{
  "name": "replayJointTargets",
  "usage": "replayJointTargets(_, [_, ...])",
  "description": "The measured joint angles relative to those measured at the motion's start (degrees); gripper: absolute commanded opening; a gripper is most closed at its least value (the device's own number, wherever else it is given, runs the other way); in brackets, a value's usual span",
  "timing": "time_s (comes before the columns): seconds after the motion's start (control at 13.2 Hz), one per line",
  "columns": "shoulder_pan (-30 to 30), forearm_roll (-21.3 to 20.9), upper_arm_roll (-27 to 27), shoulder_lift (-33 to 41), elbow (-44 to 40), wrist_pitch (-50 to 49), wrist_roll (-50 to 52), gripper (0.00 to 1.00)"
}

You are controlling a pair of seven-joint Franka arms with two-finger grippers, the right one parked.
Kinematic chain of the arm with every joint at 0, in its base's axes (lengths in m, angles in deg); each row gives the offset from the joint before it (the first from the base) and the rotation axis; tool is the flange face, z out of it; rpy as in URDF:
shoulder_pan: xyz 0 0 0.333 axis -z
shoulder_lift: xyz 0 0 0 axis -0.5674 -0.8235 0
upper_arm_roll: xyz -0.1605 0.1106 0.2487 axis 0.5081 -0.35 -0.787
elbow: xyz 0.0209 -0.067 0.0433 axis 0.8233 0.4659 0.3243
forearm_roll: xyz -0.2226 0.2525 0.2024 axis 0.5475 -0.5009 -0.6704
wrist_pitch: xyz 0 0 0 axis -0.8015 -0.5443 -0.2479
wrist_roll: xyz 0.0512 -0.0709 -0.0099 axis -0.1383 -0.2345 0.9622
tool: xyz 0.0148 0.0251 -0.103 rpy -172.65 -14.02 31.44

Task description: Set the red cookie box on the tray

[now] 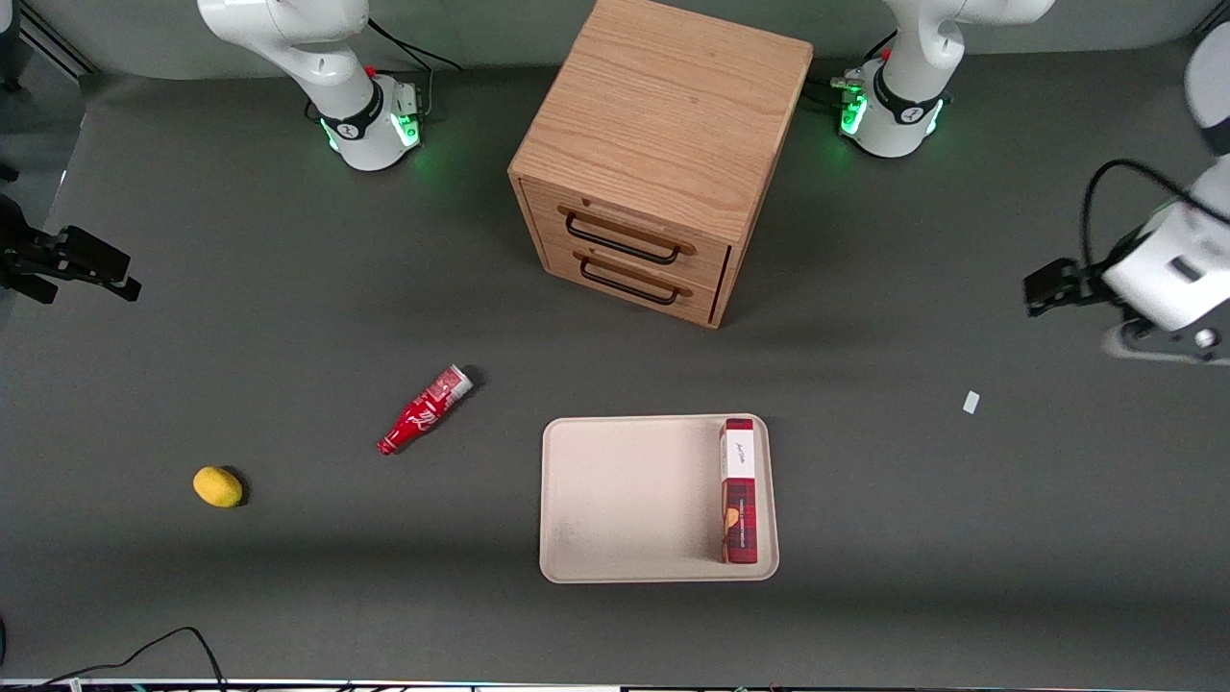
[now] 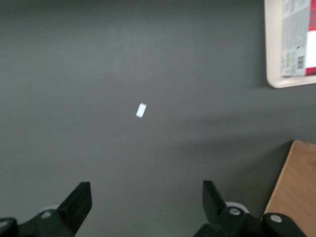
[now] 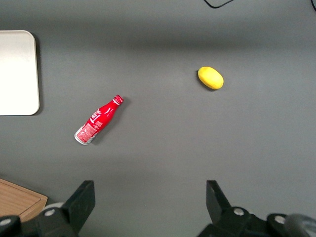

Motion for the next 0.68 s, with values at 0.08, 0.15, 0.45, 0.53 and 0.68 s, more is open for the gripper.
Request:
replayJointTargets(0.08, [-0.1,0.0,-1.3,1.7,1.5,0.0,-1.6,1.00])
replayJointTargets(0.15, [-0.3,0.0,-2.4,2.8,2.5,0.0,-3.2,1.00])
replayJointTargets(0.45, [-0.8,0.0,-3.7,3.6,3.4,-1.1,-5.1,1.00])
replayJointTargets(0.53, [-0.8,0.0,-3.6,3.6,3.5,-1.1,-5.1,1.00])
replayJointTargets(0.68, [-0.8,0.0,-3.5,3.6,3.5,-1.1,-5.1,1.00])
